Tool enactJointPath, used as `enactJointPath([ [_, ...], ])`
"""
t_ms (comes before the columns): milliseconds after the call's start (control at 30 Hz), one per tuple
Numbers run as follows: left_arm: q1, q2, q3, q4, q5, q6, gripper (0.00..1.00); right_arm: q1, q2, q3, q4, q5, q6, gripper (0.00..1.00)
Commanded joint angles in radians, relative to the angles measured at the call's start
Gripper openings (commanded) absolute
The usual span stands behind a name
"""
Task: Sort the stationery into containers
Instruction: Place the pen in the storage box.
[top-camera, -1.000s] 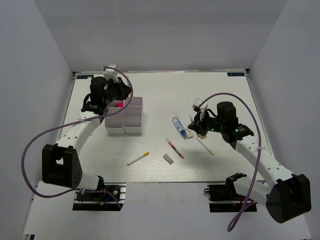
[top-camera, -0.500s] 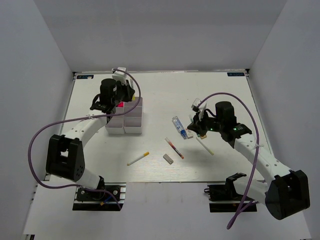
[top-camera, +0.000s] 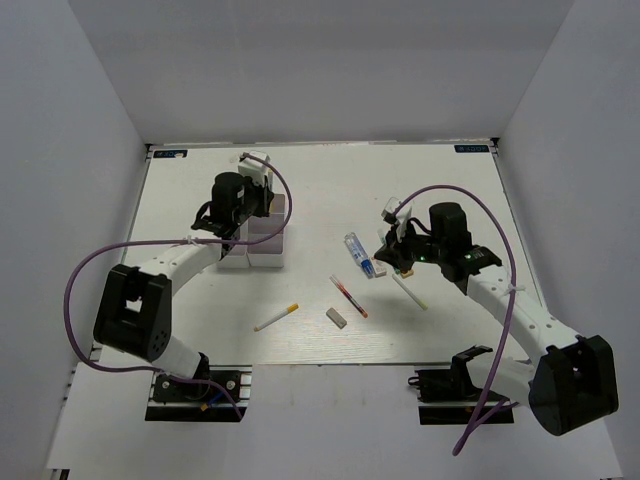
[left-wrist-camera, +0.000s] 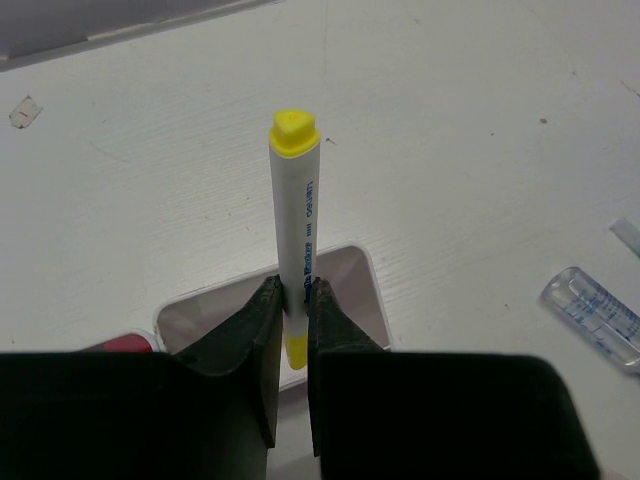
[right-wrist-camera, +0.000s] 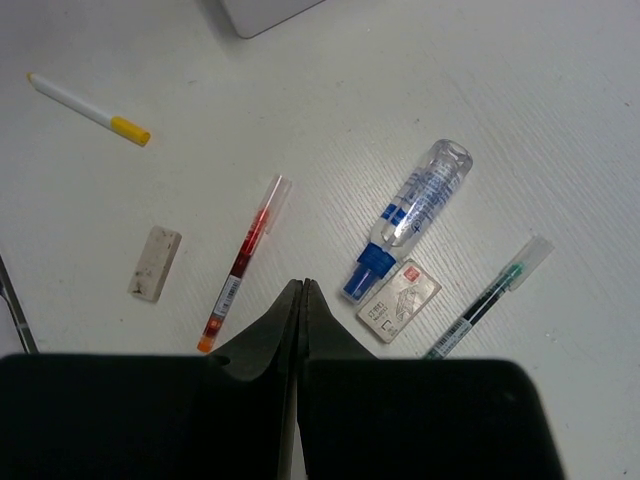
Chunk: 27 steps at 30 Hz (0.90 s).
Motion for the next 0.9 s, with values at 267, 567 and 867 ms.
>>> enactJointPath([
  [267, -0.007, 0.017, 0.026, 0.008, -0.004, 0.097, 0.05, -0.003, 0.008, 0.020, 0.032, -0.027, -0.009, 0.01],
  [567, -0.016, -0.031, -0.028, 0.028, -0.035, 0.088, 0.53, -0.002, 0.016, 0.023, 0.029, -0.030, -0.023, 0.08],
  [867, -0.035, -0.130, 0.007, 0.028, -0.044, 0.066, 0.68, 0.006, 0.022, 0.022, -0.039, -0.243, -0.244, 0.33],
])
